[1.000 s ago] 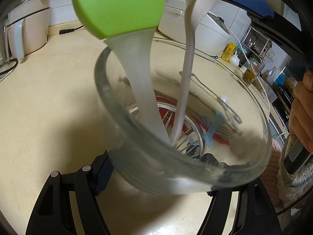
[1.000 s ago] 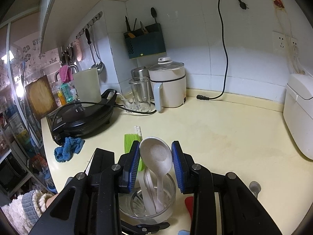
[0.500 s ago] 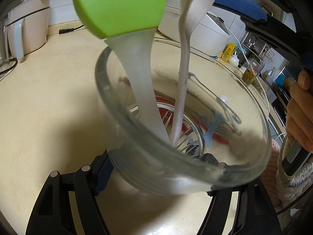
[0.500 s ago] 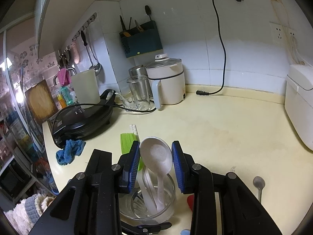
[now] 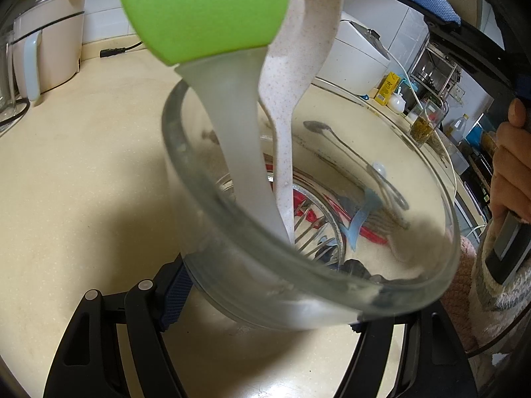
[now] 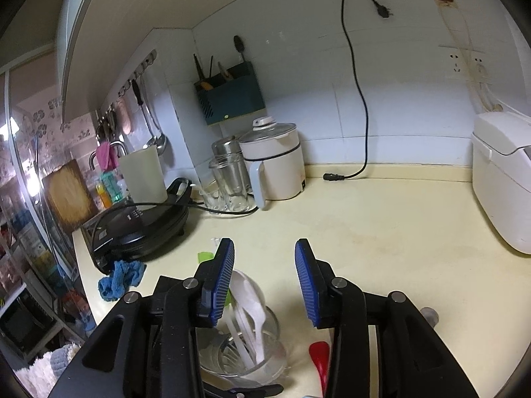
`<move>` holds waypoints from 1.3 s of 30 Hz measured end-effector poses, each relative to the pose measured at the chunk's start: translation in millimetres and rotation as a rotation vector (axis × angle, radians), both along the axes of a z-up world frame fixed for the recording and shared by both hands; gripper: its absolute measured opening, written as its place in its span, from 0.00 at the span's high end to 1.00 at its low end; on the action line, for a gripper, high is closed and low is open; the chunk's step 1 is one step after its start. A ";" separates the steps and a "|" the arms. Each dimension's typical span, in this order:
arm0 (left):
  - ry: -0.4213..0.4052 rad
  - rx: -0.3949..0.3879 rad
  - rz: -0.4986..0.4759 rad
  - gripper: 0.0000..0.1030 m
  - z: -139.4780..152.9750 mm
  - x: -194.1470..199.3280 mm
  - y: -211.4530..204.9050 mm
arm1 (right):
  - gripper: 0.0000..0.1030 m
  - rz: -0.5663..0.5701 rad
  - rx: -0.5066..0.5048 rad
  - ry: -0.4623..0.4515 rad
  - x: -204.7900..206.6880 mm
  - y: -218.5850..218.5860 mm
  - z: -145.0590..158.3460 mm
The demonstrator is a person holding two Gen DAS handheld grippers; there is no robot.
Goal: Organize utensils
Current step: 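Move the right gripper back over the utensil pile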
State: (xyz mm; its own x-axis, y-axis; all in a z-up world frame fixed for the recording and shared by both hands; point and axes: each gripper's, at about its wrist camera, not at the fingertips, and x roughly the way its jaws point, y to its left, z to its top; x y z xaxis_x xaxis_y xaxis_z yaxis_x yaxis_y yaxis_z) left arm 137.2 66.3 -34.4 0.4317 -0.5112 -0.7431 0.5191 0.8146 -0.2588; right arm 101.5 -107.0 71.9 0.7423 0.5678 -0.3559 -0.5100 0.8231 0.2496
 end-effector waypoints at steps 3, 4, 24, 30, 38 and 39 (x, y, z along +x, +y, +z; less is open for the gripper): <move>0.000 -0.001 0.000 0.26 -0.1 0.0 -0.5 | 0.63 -0.015 0.008 0.005 0.1 -8.8 1.6; 0.000 -0.001 0.000 0.26 -0.1 0.0 -0.5 | 0.63 -0.019 0.010 0.007 0.2 -11.7 1.8; 0.001 -0.002 0.000 0.26 1.1 -1.0 0.1 | 0.63 -0.389 -0.067 0.200 18.0 -110.6 -47.0; 0.000 -0.001 0.001 0.26 2.4 -2.4 -0.6 | 0.63 -0.521 0.021 0.514 45.2 -174.2 -106.8; -0.004 0.010 0.002 0.26 3.2 -3.7 -4.0 | 0.63 -0.524 0.110 0.613 48.0 -198.7 -130.2; -0.006 0.014 0.002 0.26 3.3 -4.5 -6.3 | 0.63 -0.516 0.113 0.620 48.5 -196.4 -132.0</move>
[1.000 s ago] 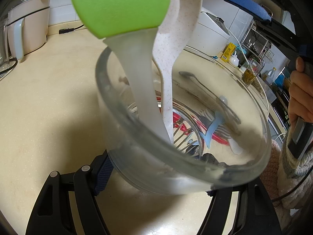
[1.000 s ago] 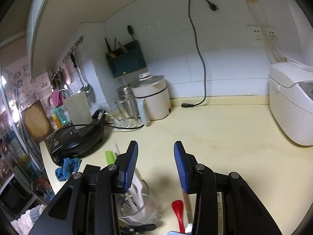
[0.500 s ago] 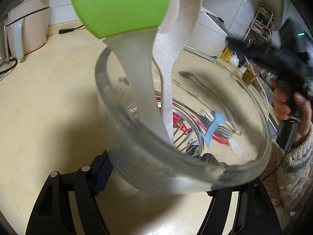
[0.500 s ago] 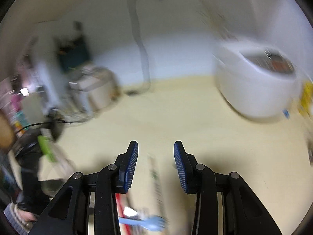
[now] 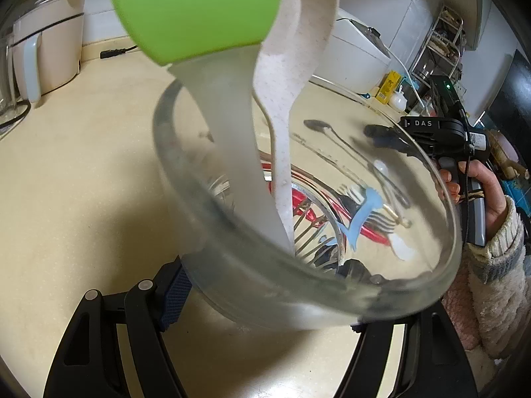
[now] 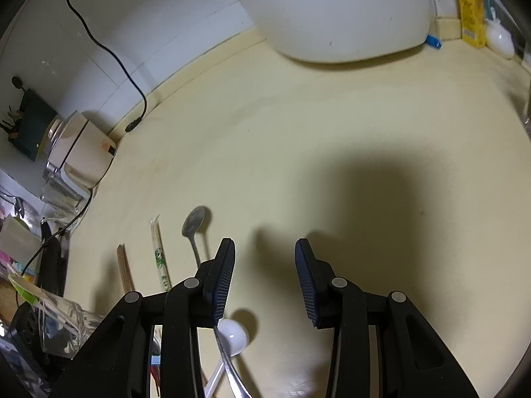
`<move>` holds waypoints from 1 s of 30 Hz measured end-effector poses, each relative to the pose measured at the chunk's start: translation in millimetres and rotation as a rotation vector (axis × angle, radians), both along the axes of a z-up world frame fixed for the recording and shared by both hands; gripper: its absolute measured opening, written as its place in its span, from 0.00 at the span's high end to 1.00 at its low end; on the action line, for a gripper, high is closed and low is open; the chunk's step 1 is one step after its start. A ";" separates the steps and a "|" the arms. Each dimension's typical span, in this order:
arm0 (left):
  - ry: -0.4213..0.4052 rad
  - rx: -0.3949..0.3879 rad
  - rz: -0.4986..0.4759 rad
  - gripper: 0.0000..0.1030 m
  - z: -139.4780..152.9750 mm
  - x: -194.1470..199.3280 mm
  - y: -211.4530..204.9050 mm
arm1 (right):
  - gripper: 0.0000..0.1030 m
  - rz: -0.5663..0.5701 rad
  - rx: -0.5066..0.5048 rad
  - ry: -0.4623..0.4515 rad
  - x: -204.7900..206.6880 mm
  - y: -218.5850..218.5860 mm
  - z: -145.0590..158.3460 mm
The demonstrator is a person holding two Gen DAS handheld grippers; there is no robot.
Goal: Organize utensils
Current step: 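Move the right gripper back over the utensil pile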
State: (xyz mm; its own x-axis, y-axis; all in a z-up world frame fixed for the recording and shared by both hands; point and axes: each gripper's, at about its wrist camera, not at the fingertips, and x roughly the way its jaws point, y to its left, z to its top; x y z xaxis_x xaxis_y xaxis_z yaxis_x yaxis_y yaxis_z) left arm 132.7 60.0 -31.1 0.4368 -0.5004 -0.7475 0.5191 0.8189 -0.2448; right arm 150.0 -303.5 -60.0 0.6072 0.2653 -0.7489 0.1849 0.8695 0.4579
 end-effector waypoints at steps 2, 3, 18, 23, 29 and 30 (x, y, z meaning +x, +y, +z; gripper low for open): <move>-0.002 0.005 0.000 0.26 0.7 -0.8 -1.7 | 0.63 0.013 0.007 0.007 0.6 0.7 -1.4; -0.001 0.004 0.000 0.26 0.3 0.0 -2.9 | 0.63 0.018 0.007 0.008 0.5 1.5 -1.8; 0.008 -0.017 0.001 0.26 -0.6 2.1 0.7 | 0.63 0.051 -0.019 -0.016 7.5 13.7 -3.9; 0.007 -0.016 0.001 0.26 -1.4 2.7 3.3 | 0.63 0.055 -0.037 -0.025 8.4 15.3 -4.1; 0.010 -0.024 -0.001 0.26 -2.0 3.7 6.9 | 0.63 0.062 -0.075 -0.040 8.7 20.2 -3.7; 0.010 -0.024 -0.001 0.26 -2.0 3.7 6.7 | 0.63 0.066 -0.080 -0.042 8.7 20.9 -3.7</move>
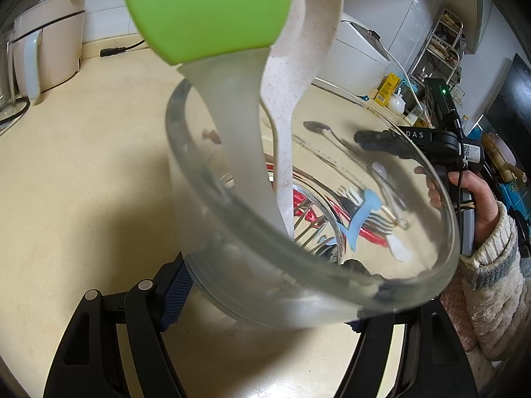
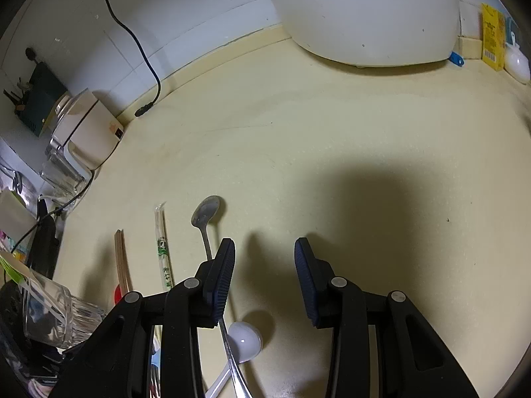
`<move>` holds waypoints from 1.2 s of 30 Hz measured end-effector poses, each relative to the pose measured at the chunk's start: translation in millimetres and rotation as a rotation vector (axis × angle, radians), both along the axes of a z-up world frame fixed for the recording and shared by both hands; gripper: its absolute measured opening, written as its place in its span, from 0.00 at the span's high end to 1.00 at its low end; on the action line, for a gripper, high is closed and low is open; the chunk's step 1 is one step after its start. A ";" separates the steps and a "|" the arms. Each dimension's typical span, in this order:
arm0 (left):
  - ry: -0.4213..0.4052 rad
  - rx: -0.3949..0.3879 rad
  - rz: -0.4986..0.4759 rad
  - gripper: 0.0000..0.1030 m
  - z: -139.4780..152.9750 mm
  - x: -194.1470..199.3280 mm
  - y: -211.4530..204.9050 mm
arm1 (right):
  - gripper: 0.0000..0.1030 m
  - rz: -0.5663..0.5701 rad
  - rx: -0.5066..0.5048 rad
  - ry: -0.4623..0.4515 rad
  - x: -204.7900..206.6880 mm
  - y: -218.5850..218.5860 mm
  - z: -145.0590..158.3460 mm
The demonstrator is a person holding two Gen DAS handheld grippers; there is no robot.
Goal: Organize utensils
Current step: 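Move the right gripper back over the utensil pile, then lower the right gripper onto the metal spoon handle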
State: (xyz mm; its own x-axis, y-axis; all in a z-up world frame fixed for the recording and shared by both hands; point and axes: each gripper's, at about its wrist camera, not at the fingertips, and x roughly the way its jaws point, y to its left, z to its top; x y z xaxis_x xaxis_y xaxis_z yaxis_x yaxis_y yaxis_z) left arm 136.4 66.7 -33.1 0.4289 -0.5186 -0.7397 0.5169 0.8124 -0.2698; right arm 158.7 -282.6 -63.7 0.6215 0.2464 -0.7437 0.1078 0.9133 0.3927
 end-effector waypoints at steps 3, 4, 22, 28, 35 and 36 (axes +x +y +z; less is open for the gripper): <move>0.000 0.000 0.000 0.26 0.0 0.0 0.0 | 0.63 0.003 -0.014 -0.004 -0.4 0.9 0.2; 0.000 0.000 0.000 0.26 -0.1 0.1 0.1 | 0.63 0.004 -0.018 -0.006 -0.3 1.2 0.3; 0.000 0.000 0.000 0.26 -0.6 0.6 2.0 | 0.63 0.039 0.067 -0.029 2.4 -0.4 -3.3; 0.000 -0.001 -0.001 0.26 -1.0 1.0 3.1 | 0.63 0.055 0.099 -0.030 5.3 2.2 -4.2; 0.000 -0.001 -0.001 0.26 -1.1 1.0 3.1 | 0.63 0.121 0.078 -0.092 9.5 15.5 9.0; 0.000 -0.001 -0.001 0.26 -1.1 1.0 3.0 | 0.63 0.131 0.058 -0.106 10.3 18.9 12.1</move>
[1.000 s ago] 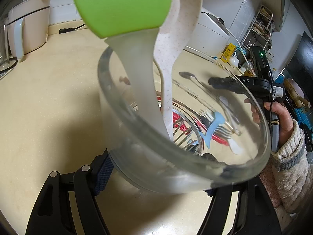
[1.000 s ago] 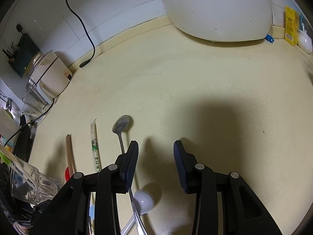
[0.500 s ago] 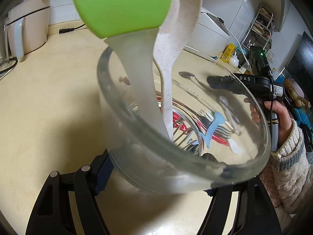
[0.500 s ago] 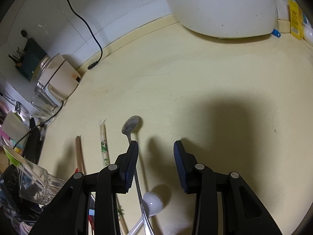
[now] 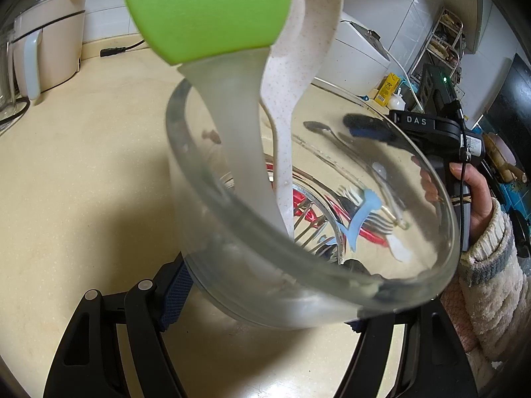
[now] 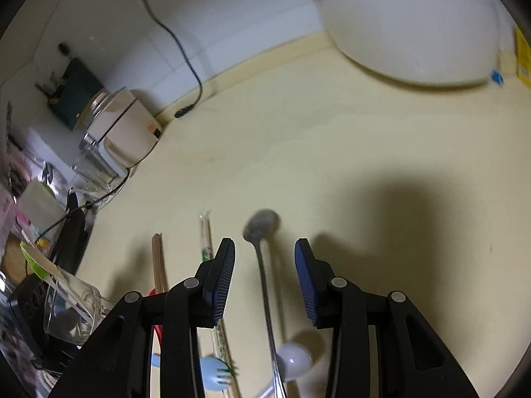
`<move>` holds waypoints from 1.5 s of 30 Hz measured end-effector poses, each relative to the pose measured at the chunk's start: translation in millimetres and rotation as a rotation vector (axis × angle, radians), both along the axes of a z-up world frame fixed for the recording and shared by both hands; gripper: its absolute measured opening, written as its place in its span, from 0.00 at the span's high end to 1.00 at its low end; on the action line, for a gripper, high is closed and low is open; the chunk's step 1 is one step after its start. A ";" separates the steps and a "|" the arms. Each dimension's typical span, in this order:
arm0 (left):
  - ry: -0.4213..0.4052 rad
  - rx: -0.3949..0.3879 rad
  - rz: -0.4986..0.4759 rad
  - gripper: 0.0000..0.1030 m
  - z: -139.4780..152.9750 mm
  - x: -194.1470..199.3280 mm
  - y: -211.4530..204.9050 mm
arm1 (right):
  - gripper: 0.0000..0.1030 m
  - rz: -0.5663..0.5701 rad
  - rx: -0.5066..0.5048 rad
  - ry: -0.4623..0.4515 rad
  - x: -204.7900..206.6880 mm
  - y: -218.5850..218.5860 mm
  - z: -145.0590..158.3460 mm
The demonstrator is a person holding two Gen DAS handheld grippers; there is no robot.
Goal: Organize utensils
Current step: 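Lower the right gripper onto the metal spoon handle, then close the right gripper on the metal spoon and lift it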
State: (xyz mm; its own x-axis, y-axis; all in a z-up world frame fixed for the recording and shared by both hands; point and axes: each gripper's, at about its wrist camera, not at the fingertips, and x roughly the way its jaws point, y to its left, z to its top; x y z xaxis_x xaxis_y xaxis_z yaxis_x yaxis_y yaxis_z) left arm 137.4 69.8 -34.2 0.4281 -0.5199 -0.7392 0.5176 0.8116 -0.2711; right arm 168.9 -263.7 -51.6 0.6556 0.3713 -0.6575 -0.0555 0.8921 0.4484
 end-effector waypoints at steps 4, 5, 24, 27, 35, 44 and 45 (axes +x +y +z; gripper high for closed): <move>0.000 0.000 0.000 0.26 -0.1 0.0 0.1 | 0.63 0.038 -0.081 -0.028 7.7 15.4 5.6; 0.000 0.000 0.000 0.26 0.0 0.0 0.0 | 0.63 0.046 -0.111 -0.030 10.5 19.7 6.2; 0.000 0.000 0.000 0.25 -0.1 0.1 0.0 | 0.58 0.115 -0.356 0.025 26.4 47.1 -10.2; -0.001 0.000 0.000 0.26 -0.1 0.1 0.0 | 0.58 0.121 -0.417 0.014 34.4 54.9 -11.4; -0.001 0.001 0.000 0.25 -0.1 0.1 -0.1 | 0.67 0.155 -0.452 -0.021 44.4 64.7 -12.2; -0.003 0.007 0.000 0.25 0.7 -2.0 -2.9 | 0.71 0.095 -0.203 -0.081 35.5 32.5 10.6; -0.002 0.006 0.000 0.26 0.9 -2.0 -2.9 | 0.71 0.091 -0.177 -0.101 32.6 29.8 15.6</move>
State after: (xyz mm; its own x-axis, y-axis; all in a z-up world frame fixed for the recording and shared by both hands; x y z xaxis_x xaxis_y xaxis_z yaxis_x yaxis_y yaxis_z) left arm 135.4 66.9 -33.2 0.4300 -0.5157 -0.7411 0.5182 0.8131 -0.2652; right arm 201.5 -233.8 -36.1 0.6906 0.3169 -0.6501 -0.1765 0.9455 0.2735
